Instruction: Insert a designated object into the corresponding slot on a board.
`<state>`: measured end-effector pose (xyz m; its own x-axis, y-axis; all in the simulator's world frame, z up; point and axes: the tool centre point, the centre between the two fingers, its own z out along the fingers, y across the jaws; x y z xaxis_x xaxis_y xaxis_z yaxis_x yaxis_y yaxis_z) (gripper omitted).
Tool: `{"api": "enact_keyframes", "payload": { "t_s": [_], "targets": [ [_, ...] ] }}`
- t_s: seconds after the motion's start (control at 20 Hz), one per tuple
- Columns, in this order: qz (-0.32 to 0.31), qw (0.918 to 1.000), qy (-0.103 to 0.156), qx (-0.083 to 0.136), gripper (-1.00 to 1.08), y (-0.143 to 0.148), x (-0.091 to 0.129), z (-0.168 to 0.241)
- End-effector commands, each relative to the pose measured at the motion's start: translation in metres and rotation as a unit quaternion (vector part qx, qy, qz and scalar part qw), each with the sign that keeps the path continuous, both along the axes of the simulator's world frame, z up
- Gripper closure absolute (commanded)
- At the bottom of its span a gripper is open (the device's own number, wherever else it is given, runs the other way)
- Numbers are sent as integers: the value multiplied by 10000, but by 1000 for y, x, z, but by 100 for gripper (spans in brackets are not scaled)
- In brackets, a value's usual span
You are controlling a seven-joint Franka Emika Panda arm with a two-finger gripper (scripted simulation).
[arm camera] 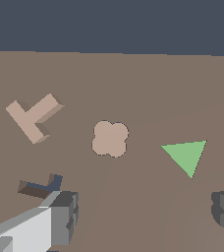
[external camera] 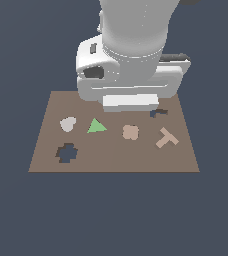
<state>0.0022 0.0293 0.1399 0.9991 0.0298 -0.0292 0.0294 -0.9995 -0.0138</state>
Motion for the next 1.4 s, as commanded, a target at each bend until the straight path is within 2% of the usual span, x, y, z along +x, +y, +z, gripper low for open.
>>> {"api": "enact_keyframes", "payload": {
  "t_s": [0.0,0.35,0.7,1.05,1.35],
  "targets": [
    [0,10000,0,0,-92,0,0,0],
    [262,9997,-13,1,-92,8,7,-7],
    [1082,9941,-55,4,-92,35,28,-30],
    [2295,9732,-116,0,-92,82,50,-64],
    [2982,9544,-149,-7,-92,111,57,-83]
  ]
}}
